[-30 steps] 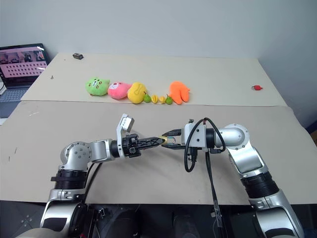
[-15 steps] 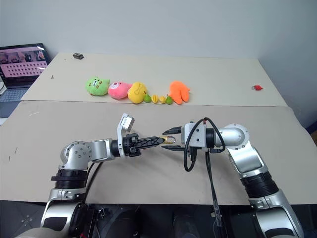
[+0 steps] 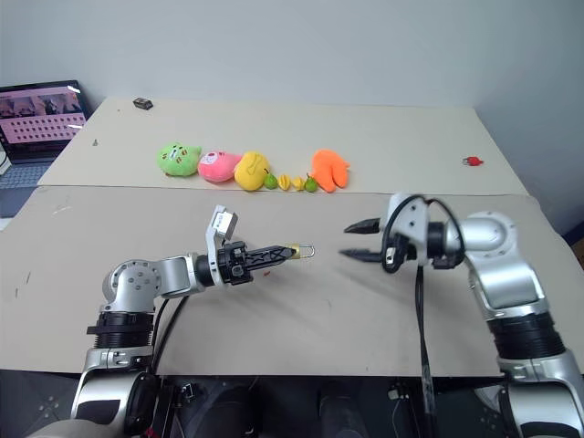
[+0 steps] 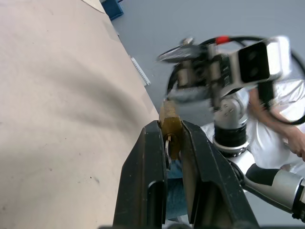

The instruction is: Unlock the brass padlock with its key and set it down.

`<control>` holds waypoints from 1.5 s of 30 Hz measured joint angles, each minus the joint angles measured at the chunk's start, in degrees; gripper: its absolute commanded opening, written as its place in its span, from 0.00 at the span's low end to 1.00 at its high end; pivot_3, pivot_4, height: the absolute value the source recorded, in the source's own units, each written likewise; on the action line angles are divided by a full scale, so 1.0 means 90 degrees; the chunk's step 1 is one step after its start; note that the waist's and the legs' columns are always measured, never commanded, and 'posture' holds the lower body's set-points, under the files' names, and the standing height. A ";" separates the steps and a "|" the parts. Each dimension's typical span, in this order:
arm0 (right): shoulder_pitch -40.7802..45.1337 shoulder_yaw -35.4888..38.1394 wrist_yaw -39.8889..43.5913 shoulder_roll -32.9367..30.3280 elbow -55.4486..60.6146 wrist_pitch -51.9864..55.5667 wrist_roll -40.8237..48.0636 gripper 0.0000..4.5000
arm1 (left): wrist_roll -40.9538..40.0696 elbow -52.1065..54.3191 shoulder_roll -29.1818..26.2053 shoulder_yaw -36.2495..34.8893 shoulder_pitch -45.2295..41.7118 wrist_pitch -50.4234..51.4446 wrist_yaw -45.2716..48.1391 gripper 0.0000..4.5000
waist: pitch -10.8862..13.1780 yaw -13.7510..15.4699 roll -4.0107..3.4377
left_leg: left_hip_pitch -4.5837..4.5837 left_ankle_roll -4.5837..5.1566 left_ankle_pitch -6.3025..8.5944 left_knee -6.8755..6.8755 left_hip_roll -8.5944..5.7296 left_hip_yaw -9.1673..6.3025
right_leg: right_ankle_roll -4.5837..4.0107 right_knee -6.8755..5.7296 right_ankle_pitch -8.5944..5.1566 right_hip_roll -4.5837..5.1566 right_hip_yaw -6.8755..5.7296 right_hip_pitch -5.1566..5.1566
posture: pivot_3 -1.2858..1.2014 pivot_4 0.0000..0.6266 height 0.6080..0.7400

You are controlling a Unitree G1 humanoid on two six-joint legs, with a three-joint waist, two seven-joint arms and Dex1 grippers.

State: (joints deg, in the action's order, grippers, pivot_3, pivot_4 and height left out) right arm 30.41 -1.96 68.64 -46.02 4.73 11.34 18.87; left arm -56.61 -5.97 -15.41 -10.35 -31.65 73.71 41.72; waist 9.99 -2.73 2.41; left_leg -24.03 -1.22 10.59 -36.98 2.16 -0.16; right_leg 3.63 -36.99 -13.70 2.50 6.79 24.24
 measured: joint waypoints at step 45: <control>0.0414 -0.1282 -0.0078 0.1097 -0.0737 -0.1439 -0.1197 0.01 | -0.0107 -0.0243 0.0241 -0.0174 -0.0025 0.0002 -0.0575 0.00 | 0.0000 -0.0008 0.0000 | 0.0000 0.0000 0.0000 -0.0001 -0.0002 0.0001 | -0.0007 -0.0002 0.0006 0.0002 0.0001 0.0000 | 0.52 0.24 0.83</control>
State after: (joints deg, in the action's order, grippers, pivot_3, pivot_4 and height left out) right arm 34.14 -13.49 67.94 -36.15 -1.90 -1.61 8.09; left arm -57.58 -8.15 -13.24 -11.91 -31.87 73.73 36.55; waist 9.99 -2.80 2.42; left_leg -24.03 -1.22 10.59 -36.99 2.14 -0.15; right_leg 3.57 -37.00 -13.65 2.52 6.80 24.24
